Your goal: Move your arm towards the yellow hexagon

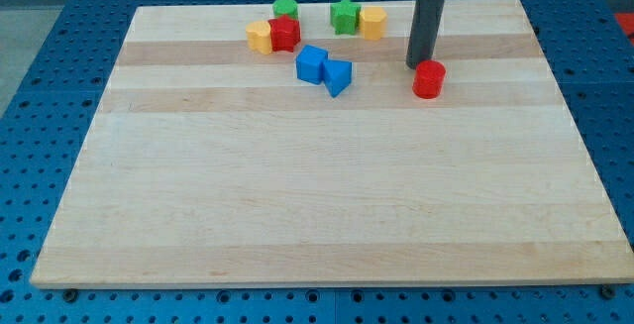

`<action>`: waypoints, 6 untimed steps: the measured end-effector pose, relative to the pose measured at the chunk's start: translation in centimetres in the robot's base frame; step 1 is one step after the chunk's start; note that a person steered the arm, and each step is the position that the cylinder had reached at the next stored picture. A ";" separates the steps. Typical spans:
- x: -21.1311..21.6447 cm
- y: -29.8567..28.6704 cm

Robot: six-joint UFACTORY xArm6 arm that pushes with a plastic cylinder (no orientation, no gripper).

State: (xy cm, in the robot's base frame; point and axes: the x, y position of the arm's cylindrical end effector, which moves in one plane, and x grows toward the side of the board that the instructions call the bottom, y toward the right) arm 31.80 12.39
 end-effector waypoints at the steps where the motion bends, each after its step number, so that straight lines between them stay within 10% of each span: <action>1: -0.4 -0.3; 6: -8.3 -6.7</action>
